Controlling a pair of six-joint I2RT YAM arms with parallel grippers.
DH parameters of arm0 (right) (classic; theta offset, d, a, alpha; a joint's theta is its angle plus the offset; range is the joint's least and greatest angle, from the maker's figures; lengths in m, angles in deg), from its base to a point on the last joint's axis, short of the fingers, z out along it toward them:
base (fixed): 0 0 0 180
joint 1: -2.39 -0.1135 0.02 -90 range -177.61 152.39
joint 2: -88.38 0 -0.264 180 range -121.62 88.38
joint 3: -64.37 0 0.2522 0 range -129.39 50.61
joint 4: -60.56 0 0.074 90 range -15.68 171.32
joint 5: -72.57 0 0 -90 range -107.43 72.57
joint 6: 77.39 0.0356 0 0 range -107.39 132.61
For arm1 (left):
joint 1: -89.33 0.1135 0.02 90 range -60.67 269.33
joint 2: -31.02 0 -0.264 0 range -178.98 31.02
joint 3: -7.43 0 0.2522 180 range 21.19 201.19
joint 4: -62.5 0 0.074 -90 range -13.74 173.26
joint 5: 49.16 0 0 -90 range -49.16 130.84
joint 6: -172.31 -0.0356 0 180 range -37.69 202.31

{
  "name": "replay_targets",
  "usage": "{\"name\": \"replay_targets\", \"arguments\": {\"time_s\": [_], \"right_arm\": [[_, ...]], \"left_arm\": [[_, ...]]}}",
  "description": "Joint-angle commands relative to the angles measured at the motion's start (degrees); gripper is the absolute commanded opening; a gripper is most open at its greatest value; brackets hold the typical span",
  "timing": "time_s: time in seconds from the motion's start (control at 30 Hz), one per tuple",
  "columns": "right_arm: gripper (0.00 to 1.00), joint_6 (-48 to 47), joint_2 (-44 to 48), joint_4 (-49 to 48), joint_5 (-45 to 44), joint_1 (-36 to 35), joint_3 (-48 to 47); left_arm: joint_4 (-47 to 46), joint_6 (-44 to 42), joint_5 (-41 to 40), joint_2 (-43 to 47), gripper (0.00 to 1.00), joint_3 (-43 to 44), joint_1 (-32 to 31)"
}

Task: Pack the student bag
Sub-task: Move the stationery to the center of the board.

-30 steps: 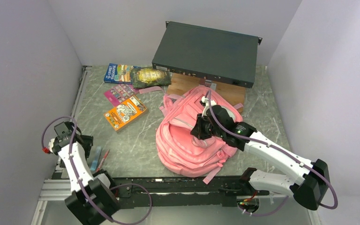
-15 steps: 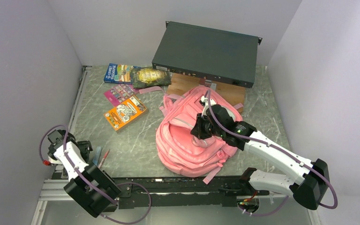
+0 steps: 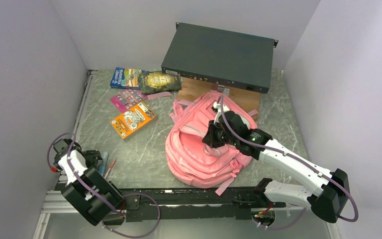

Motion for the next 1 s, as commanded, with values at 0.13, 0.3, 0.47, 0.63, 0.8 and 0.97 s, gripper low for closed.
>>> {"name": "replay_targets", "arguments": {"time_s": [0.13,0.3,0.47,0.63,0.8,0.97], "right_arm": [[0.00,1.1,2.1,-5.2,-0.8,0.6,-1.5],[0.00,1.1,4.0,-4.6,-2.3,0.6,-0.8],[0.00,1.5,5.5,-4.5,-2.8,0.6,0.0],[0.00,1.7,5.5,-5.2,-2.4,0.6,0.7],[0.00,1.5,5.6,-5.6,-1.9,0.7,0.8],[0.00,1.2,6.6,-5.1,-2.7,0.7,1.0]], "left_arm": [[-9.1,2.7,4.8,-7.1,0.79,1.4,-18.5],[-11.1,1.1,1.8,-13.1,0.74,5.6,-29.1],[-9.9,-5.6,-2.5,-16.3,0.74,10.4,-35.3],[-11.9,-9.5,-4.1,-13.4,0.77,12.1,-41.5],[-13.3,-13.1,1.9,-16.4,0.77,15.0,-43.5],[-16.3,-15.6,3.8,-11.9,0.90,13.1,-44.7]]}}
